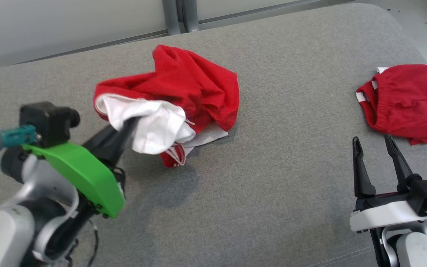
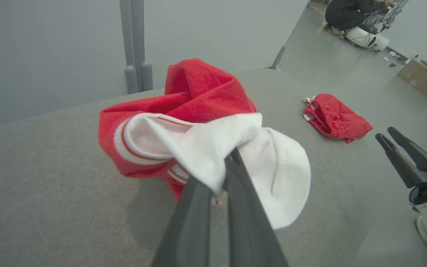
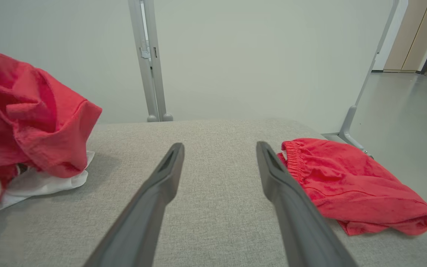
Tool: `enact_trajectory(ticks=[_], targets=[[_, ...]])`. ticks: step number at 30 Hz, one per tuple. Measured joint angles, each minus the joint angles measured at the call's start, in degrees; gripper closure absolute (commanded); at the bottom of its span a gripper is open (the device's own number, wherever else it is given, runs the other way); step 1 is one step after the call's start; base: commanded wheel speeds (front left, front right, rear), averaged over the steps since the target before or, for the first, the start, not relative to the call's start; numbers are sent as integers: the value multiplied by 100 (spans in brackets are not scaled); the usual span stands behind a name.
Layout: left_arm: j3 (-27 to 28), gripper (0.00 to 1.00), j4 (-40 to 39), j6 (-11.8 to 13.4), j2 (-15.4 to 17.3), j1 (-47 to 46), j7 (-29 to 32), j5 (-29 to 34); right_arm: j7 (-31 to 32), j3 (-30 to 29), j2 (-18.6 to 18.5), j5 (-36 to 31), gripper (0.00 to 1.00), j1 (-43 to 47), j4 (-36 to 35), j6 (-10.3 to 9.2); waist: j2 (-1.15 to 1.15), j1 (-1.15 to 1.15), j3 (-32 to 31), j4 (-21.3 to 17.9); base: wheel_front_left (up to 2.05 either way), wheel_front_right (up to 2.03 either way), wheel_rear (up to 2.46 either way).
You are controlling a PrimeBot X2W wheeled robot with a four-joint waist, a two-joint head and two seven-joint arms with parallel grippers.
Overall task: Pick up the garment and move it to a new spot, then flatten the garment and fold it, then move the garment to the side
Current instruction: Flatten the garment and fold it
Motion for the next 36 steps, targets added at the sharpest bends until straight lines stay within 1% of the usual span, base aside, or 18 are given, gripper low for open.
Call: enact_trajectory(ticks=[3,6,9,11,14,15,17,19,23,26,29,36], targets=[[337,100,-276,-52,564,-519,621,-147,-1,44,-2,-1,0,-42,19,0,0,0,-51,58,0,0,0],[528,100,-267,-147,891,-1055,1243,-461,0,89,0,8,0,-83,38,0,0,0,-110,69,0,0,0],[661,100,-68,-264,1233,-1606,1820,-715,0,147,-1,42,0,-90,76,0,0,0,-175,44,0,0,0],[721,100,43,-354,1392,-1957,2162,-925,0,179,0,57,0,-87,105,0,0,0,-223,15,0,0,0],[855,100,208,-356,1451,-2503,2543,-1269,-1,177,-1,66,0,-42,119,0,0,0,-299,-30,0,0,0],[915,100,269,-339,1412,-2698,2643,-1435,-1,166,0,77,0,-15,125,0,0,0,-324,-42,0,0,0],[989,100,354,-229,1227,-3040,2791,-1766,-1,151,-2,96,0,21,135,0,0,0,-375,-57,0,0,0],[955,100,447,-137,1095,-3361,2949,-1913,0,137,-2,97,0,79,149,0,0,0,-431,-64,0,0,0],[590,100,595,-19,878,-3760,3289,-1951,-1,149,-2,113,0,129,175,0,0,0,-544,-63,0,0,0],[276,100,788,71,612,-3860,3387,-1941,-1,187,-1,163,0,130,180,0,0,0,-610,-58,0,0,0],[-91,100,1084,48,367,-3858,3360,-1772,0,252,-3,185,0,127,188,0,0,0,-620,-55,0,0,0],[-724,100,2039,-55,-424,-3835,2698,-1234,0,461,-1,267,0,-32,193,0,0,0,-479,-184,0,0,0]])
